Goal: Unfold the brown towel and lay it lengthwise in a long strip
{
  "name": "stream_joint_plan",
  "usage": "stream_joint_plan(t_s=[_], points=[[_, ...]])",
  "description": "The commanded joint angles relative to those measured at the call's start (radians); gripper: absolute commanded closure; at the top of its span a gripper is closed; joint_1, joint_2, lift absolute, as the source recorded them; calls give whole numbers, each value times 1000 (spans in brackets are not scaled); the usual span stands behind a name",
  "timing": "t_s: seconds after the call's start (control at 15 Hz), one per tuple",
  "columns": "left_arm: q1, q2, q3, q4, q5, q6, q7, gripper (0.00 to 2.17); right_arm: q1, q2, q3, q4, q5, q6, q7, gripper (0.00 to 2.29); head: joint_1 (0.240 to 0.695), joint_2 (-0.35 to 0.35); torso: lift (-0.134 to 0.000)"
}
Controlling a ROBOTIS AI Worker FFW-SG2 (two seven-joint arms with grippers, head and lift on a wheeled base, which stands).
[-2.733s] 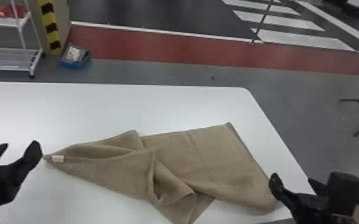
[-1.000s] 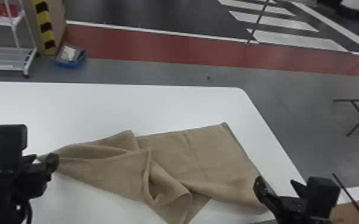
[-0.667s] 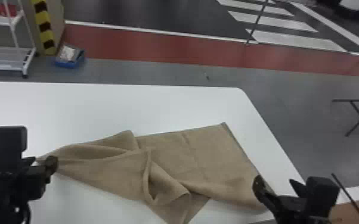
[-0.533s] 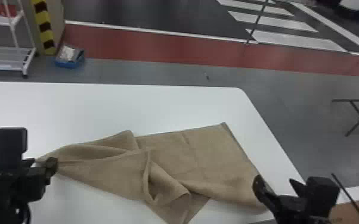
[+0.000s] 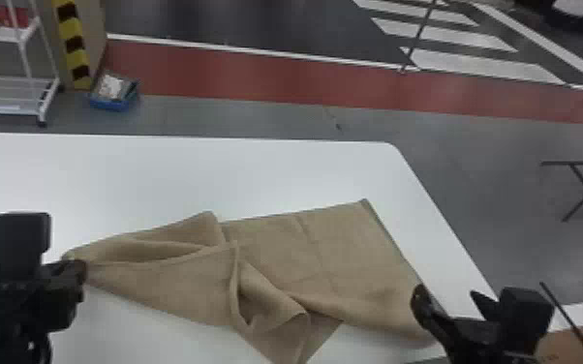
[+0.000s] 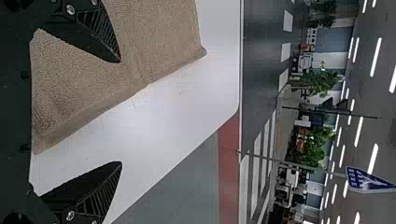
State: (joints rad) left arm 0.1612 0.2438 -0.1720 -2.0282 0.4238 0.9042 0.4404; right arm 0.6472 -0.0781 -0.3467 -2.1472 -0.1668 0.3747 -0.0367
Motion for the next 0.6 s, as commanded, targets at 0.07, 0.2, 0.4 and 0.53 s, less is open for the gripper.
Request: stream_joint_plan(t_s=[0.07,0.2,0.4,0.53], points=[[1,0,3,-3,3,0,1,1264,0,1,0,0,-2,-7,0,110,695,-273,-123],[3,0,8,-15,6,0,1,1359,0,1,2,-2,-2,-10,0,110,695,-272,-123],[34,0,17,-86,7,-31,1,1359,-23,-2,18,-14,0,-29,3,110,695,-270,-123],[69,2,31,-175,29,-55,-3,1359,-95,-3,23,-3,4,-26,46,110,695,-260,-123]])
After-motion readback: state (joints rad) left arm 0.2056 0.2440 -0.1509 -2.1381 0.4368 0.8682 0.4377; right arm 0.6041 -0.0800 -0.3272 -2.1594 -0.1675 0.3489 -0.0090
